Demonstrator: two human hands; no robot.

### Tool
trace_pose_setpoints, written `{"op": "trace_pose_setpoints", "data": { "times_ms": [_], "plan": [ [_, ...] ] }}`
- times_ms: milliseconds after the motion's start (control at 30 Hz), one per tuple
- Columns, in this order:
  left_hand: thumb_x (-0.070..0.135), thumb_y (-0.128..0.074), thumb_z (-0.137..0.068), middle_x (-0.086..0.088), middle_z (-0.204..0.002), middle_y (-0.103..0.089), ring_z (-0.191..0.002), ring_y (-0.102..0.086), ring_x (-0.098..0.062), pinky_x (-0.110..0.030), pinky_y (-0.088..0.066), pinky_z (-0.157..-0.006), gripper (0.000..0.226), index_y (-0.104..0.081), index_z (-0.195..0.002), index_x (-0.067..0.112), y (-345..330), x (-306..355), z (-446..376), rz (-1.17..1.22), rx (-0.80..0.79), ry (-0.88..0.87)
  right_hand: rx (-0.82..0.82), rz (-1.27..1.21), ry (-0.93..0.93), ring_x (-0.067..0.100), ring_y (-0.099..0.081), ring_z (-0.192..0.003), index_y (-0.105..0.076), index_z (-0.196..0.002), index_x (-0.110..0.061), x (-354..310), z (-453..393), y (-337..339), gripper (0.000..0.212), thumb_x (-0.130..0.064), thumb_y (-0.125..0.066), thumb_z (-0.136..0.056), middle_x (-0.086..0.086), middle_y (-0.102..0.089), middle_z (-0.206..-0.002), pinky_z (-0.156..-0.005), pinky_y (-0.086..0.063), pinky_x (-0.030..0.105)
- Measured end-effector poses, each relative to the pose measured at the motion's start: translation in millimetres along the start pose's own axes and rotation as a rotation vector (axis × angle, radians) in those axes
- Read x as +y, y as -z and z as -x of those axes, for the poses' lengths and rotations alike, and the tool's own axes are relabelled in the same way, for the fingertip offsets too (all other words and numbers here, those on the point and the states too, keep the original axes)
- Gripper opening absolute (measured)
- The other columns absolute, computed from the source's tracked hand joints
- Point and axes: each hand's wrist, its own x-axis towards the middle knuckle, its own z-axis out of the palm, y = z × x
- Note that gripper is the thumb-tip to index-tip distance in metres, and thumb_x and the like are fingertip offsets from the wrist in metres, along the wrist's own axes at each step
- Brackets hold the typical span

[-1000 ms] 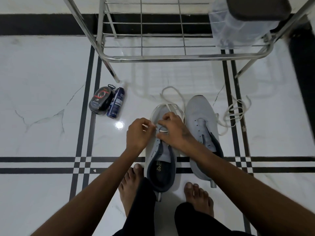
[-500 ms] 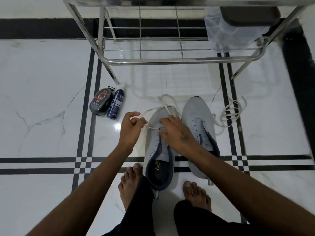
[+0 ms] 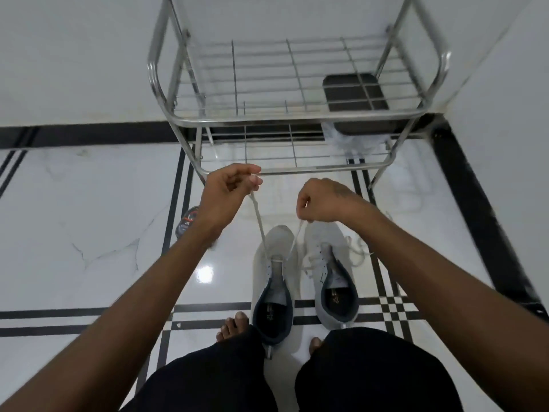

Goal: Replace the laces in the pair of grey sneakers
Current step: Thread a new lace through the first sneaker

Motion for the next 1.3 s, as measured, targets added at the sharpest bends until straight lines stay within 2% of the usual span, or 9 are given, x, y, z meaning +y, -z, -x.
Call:
{"op": "trace_pose_setpoints", "data": {
  "times_ms": [267, 400, 533, 633, 733, 867, 1033, 1133, 1300],
  "plan": [
    [0.010, -0.071, -0.090, -0.017, -0.088, -0.075, -0.085, -0.074, -0.020, -0.022, -0.055, -0.082, 0.033, -0.064, -0.122, 0.009, 1, 104, 1, 0.024, 0.014, -0.208, 0.374, -0.111, 0.125, 0.015, -0.067, -0.090, -0.074, -0.092, -0.020, -38, 49, 99, 0.014, -0.021, -0.060, -0.092, -0.005, -0.072, -0.093, -0.084, -0.058, 0.040],
    [0.012, -0.071, -0.091, -0.007, -0.089, -0.077, -0.091, -0.074, -0.016, -0.022, -0.056, -0.084, 0.044, -0.055, -0.133, 0.017, 3, 141, 5, 0.035, 0.038, -0.269, 0.572, -0.086, 0.187, 0.013, -0.065, -0.094, -0.073, -0.093, -0.025, -54, 73, 132, 0.010, -0.028, -0.064, -0.093, -0.009, -0.071, -0.097, -0.084, -0.055, 0.036],
    [0.016, -0.073, -0.089, -0.003, -0.088, -0.077, -0.090, -0.074, -0.015, -0.025, -0.058, -0.085, 0.038, -0.062, -0.125, 0.017, 8, 167, 9, 0.013, 0.066, -0.304, 0.699, -0.121, 0.257, 0.009, -0.066, -0.086, -0.074, -0.088, -0.023, -65, 92, 151, 0.008, -0.027, -0.068, -0.090, -0.011, -0.070, -0.089, -0.077, -0.054, 0.029],
    [0.018, -0.076, -0.086, -0.004, -0.085, -0.077, -0.087, -0.074, -0.016, -0.033, -0.059, -0.087, 0.027, -0.070, -0.112, 0.016, 12, 181, 12, 0.000, 0.077, -0.327, 0.743, -0.255, 0.294, 0.002, -0.065, -0.078, -0.073, -0.082, -0.025, -72, 100, 158, 0.005, -0.029, -0.075, -0.085, -0.013, -0.069, -0.084, -0.066, -0.050, 0.020],
    [0.017, -0.076, -0.086, -0.005, -0.087, -0.077, -0.088, -0.074, -0.017, -0.033, -0.059, -0.087, 0.028, -0.068, -0.113, 0.016, 16, 189, 15, 0.025, 0.105, -0.359, 0.768, -0.386, 0.313, 0.001, -0.064, -0.063, -0.073, -0.078, -0.027, -78, 106, 163, 0.008, -0.031, -0.079, -0.081, -0.011, -0.069, -0.071, -0.055, -0.049, 0.017],
    [0.017, -0.077, -0.086, -0.005, -0.084, -0.076, -0.088, -0.074, -0.015, -0.030, -0.058, -0.088, 0.035, -0.065, -0.118, 0.018, 18, 197, 18, 0.031, 0.148, -0.374, 0.738, -0.588, 0.403, 0.006, -0.067, -0.065, -0.075, -0.084, -0.020, -85, 112, 168, 0.006, -0.025, -0.077, -0.086, -0.006, -0.071, -0.070, -0.058, -0.052, 0.021],
    [0.017, -0.075, -0.088, -0.001, -0.091, -0.077, -0.094, -0.073, -0.012, -0.024, -0.056, -0.089, 0.048, -0.056, -0.132, 0.022, 18, 206, 20, 0.078, 0.167, -0.373, 0.729, -0.573, 0.448, 0.003, -0.064, -0.076, -0.077, -0.092, -0.020, -94, 111, 167, 0.009, -0.025, -0.069, -0.093, -0.011, -0.072, -0.081, -0.069, -0.045, 0.017],
    [0.014, -0.072, -0.089, 0.000, -0.092, -0.077, -0.094, -0.073, -0.012, -0.024, -0.057, -0.088, 0.044, -0.057, -0.130, 0.018, 20, 214, 21, 0.081, 0.201, -0.389, 0.759, -0.575, 0.440, 0.004, -0.064, -0.074, -0.077, -0.090, -0.022, -97, 112, 166, 0.009, -0.024, -0.069, -0.093, -0.012, -0.070, -0.078, -0.065, -0.045, 0.015],
    [0.023, -0.072, -0.091, 0.002, -0.081, -0.076, -0.080, -0.074, -0.012, -0.032, -0.060, -0.080, 0.012, -0.075, -0.095, 0.012, 21, 222, 22, -0.039, 0.240, -0.441, 0.825, -0.563, 0.465, 0.008, -0.066, -0.071, -0.077, -0.086, -0.019, -101, 118, 165, 0.006, -0.022, -0.073, -0.090, -0.007, -0.071, -0.073, -0.066, -0.054, 0.023]
  ]
}}
